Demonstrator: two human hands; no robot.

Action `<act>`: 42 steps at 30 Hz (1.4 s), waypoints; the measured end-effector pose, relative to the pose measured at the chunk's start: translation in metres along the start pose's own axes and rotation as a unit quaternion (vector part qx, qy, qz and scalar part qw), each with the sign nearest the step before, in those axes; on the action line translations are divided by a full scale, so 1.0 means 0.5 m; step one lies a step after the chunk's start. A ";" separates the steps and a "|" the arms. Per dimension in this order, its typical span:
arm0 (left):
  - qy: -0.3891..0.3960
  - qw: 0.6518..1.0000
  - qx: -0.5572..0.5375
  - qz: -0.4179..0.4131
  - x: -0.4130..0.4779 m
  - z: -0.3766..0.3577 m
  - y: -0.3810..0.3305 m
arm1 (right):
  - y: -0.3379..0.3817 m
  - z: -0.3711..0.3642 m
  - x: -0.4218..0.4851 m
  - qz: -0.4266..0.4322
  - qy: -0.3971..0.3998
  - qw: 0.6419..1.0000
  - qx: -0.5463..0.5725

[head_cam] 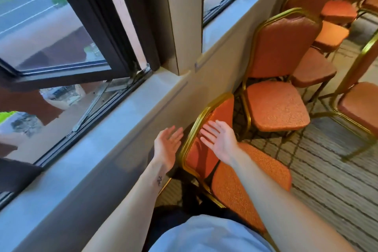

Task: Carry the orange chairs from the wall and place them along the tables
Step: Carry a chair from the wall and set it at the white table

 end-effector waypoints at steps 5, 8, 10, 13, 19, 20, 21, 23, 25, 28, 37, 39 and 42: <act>0.003 0.999 0.007 0.039 0.064 -0.019 0.011 | 0.013 0.020 0.061 -0.027 -0.024 0.999 -0.021; 0.013 0.998 0.004 0.058 0.100 -0.028 0.009 | 0.019 0.011 0.087 -0.036 -0.031 0.998 -0.031; 0.026 0.997 0.001 0.066 0.120 -0.038 0.001 | 0.023 0.002 0.102 -0.035 -0.042 0.998 -0.043; 0.046 0.996 -0.004 0.078 0.142 -0.054 -0.014 | 0.022 -0.004 0.120 -0.029 -0.063 0.997 -0.046; 0.123 0.984 0.058 0.114 0.184 -0.072 -0.044 | 0.022 -0.008 0.121 -0.014 -0.101 0.994 -0.045; 0.131 0.981 0.074 0.121 0.193 -0.075 -0.047 | 0.024 -0.007 0.119 -0.005 -0.114 0.992 -0.050; 0.135 0.979 0.089 0.125 0.200 -0.074 -0.047 | 0.023 -0.007 0.116 0.003 -0.126 0.991 -0.055; 0.149 0.970 0.129 0.142 0.218 -0.086 -0.045 | 0.022 -0.001 0.109 0.024 -0.157 0.986 -0.049; 0.166 0.962 0.159 0.150 0.232 -0.107 -0.040 | 0.021 0.007 0.100 0.042 -0.177 0.982 -0.053; 0.203 0.946 0.195 0.159 0.243 -0.165 -0.030 | 0.028 0.024 0.075 0.071 -0.206 0.974 -0.066; 0.340 0.881 0.257 0.203 0.218 -0.313 0.031 | 0.051 0.053 -0.045 0.170 -0.301 0.938 -0.028; 0.355 0.869 0.270 0.212 0.199 -0.343 0.039 | 0.055 0.056 -0.070 0.184 -0.324 0.928 -0.017; 0.377 0.851 0.297 0.212 0.175 -0.379 0.056 | 0.059 0.073 -0.110 0.204 -0.365 0.909 0.001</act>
Point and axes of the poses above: each hand's wrist, its own x-axis towards the middle knuckle, its own z-axis out of the back of the hand, y = z × x, the point moved 4 cm from there along x, towards the middle knuckle, and after that the axes turned 8 degrees about y, right-handed, at the moved point
